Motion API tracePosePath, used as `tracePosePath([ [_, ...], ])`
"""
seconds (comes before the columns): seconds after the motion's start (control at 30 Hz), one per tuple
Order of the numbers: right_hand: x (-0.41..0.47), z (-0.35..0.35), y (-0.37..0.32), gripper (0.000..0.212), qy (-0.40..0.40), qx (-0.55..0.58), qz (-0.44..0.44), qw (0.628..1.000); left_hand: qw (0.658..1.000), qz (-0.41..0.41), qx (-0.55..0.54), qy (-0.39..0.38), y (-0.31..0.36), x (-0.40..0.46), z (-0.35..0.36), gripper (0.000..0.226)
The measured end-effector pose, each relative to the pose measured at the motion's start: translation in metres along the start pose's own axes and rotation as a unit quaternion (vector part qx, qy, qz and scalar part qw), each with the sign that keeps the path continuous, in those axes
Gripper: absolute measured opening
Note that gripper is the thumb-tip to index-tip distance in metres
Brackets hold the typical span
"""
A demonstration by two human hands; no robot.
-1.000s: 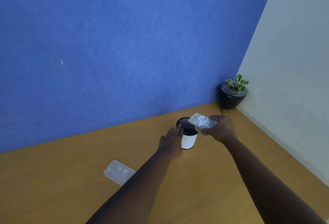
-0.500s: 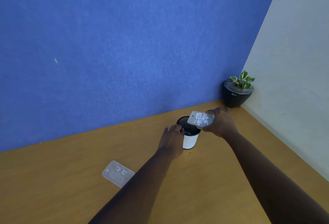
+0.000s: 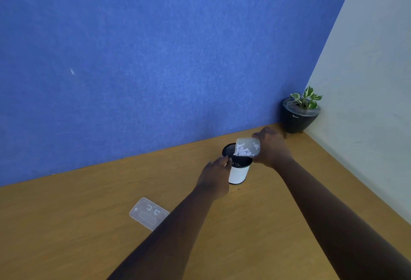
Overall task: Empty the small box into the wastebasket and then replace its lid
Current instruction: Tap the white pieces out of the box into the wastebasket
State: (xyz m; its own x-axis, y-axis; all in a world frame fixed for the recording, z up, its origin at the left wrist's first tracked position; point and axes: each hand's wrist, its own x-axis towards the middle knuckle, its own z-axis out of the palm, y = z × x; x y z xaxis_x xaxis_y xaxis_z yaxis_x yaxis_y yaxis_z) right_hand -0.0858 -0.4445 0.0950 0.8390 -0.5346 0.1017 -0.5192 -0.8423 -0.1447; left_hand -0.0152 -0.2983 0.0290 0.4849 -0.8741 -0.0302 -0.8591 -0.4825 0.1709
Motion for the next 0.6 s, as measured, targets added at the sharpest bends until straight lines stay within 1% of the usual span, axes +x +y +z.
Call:
tracePosePath([
  [0.13,0.002,0.002,-0.004,0.050,-0.007,-0.027,-0.023,0.999,1.000,-0.001,0.012,-0.003,0.001,0.000,-0.001,0.069],
  [0.37,0.005,0.009,-0.010,0.053,0.004,-0.076,-0.065,0.995,1.000,0.002,0.022,-0.008,0.001,-0.001,-0.003,0.069],
  [0.6,0.004,0.017,-0.013,0.041,0.029,-0.125,-0.120,0.984,1.000,0.001,0.016,-0.008,0.000,-0.001,-0.006,0.067],
])
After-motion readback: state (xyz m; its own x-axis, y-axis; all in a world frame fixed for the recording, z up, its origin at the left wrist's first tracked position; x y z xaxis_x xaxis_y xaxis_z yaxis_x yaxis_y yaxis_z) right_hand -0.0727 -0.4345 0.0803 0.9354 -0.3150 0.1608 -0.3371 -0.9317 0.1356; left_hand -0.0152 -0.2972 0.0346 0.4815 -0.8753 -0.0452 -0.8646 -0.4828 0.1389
